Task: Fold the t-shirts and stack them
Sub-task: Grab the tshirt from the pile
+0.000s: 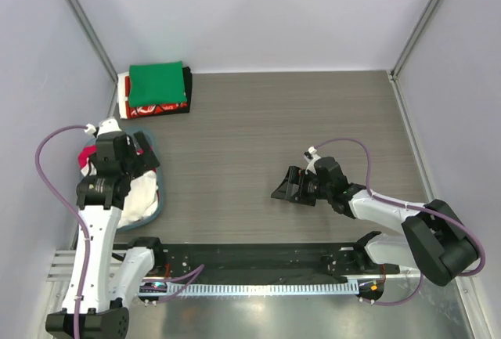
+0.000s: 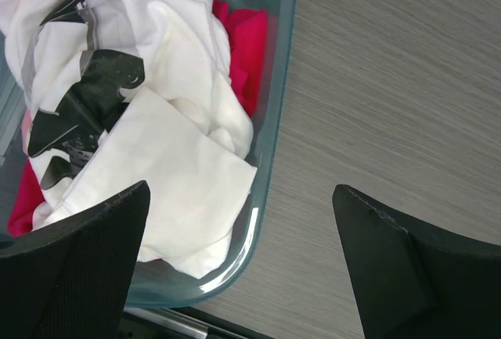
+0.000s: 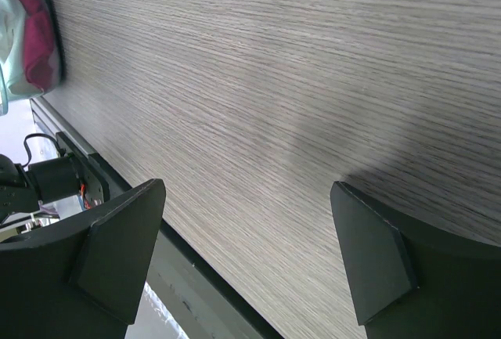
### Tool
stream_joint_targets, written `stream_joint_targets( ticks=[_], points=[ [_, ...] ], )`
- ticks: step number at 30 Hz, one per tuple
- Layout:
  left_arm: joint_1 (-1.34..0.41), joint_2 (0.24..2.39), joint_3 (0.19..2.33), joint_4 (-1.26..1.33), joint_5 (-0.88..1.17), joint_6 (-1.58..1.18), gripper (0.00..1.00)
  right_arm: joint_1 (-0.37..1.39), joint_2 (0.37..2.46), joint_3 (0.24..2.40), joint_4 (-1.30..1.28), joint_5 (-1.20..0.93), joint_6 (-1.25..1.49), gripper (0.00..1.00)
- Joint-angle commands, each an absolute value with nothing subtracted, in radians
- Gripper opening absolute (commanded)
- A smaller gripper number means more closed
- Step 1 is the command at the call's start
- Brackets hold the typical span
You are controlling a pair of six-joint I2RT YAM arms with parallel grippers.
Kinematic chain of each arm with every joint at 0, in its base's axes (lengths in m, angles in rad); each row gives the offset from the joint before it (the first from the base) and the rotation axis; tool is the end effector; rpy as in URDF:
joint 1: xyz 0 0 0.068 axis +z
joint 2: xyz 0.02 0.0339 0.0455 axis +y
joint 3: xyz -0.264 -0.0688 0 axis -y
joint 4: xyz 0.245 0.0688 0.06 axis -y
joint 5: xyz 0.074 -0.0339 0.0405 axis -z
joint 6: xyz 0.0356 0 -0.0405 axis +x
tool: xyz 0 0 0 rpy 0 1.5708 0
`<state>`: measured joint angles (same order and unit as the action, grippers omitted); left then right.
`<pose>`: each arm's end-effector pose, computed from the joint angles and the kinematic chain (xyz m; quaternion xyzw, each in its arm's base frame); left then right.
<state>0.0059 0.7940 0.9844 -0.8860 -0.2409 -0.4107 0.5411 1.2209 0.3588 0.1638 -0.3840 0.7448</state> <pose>0.1474 0.0094 0.3375 -0.2358 0.8692 0.0220 0.4340 0.1787 0.1229 0.1458 0.0102 0.8933 0.3871 0.2283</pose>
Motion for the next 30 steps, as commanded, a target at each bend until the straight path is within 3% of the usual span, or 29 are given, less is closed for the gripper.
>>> stream_joint_targets(
  ticks=[1, 6, 17, 22, 23, 26, 27, 29, 30],
  points=[
    [0.009, 0.781, 0.985, -0.839, -0.331, -0.446, 1.00, 0.546, 1.207, 0.371, 0.166, -0.373, 0.746, 0.93],
    [0.011, 0.834, 1.000, -0.888, -0.446, -0.492, 1.00, 0.546, 1.209, 0.371, 0.166, -0.373, 0.746, 0.93],
    [0.264, 1.150, 0.936, -0.847, -0.210, -0.564, 1.00, 0.546, 1.204, 0.368, 0.167, -0.373, 0.746, 0.93],
    [0.284, 1.262, 0.934, -0.833, -0.216, -0.581, 0.91, 0.546, 1.204, 0.368, 0.169, -0.374, 0.746, 0.93],
    [0.285, 1.269, 0.937, -0.830, -0.216, -0.583, 0.80, 0.546, 1.204, 0.368, 0.170, -0.374, 0.746, 0.93],
    [0.284, 1.261, 0.946, -0.822, -0.216, -0.581, 0.63, 0.546, 1.203, 0.367, 0.170, -0.374, 0.746, 0.93],
    [0.284, 1.259, 0.950, -0.821, -0.213, -0.572, 0.39, 0.546, 1.203, 0.367, 0.172, -0.374, 0.746, 0.93],
    [0.284, 1.258, 0.966, -0.828, -0.209, -0.572, 0.19, 0.546, 1.201, 0.367, 0.172, -0.374, 0.746, 0.93],
    [0.284, 1.259, 0.976, -0.836, -0.209, -0.571, 0.00, 0.546, 1.203, 0.365, 0.172, -0.376, 0.746, 0.93]
  ],
)
